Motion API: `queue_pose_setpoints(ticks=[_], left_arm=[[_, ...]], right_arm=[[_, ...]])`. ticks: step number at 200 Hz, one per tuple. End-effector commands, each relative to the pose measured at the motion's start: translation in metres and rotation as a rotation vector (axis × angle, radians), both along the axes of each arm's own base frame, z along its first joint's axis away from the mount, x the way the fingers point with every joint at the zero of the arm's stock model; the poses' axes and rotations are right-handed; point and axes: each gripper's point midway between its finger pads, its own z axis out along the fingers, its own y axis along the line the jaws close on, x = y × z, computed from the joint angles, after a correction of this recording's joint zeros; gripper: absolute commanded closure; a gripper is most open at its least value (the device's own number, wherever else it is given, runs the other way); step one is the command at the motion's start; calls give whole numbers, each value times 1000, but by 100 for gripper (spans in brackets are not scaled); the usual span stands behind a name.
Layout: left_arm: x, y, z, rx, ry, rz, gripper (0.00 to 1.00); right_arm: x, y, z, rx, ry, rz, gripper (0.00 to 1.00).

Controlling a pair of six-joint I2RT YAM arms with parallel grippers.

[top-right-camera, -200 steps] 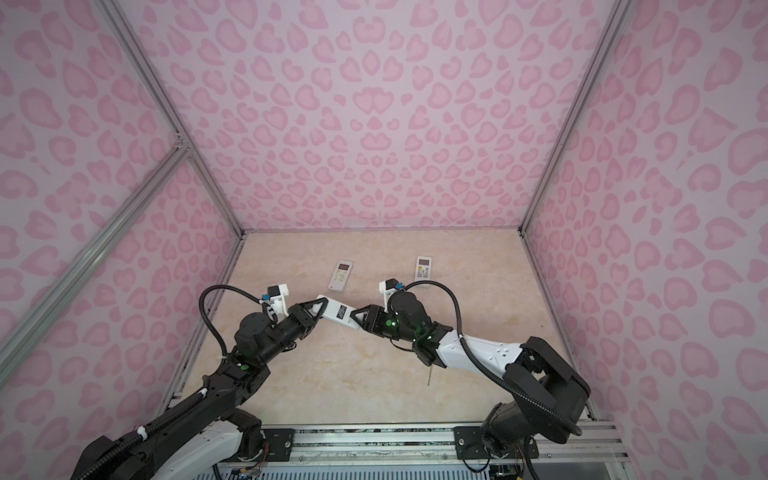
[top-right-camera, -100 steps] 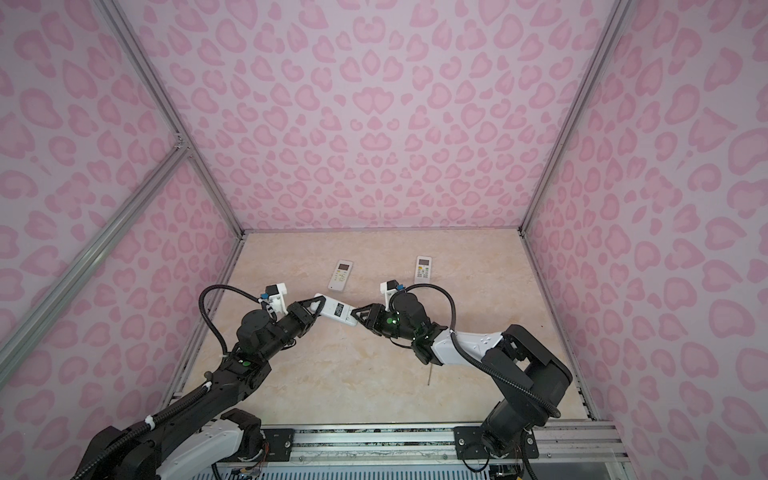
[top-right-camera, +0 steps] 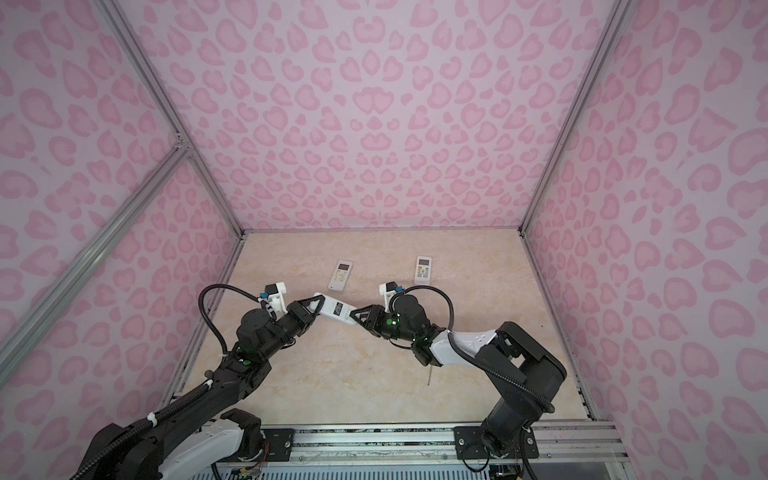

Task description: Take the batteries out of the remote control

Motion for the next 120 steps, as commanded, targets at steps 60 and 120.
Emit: queue_pose_setpoints(ticks=[60, 120], left_arm=[[2, -2, 13, -15, -60, -10, 96], [1, -2, 11, -13, -53, -17, 96]], right_arm=[[-4, -3, 6, -5, -14, 6, 82], [-3, -1, 10, 5, -20, 10, 91]])
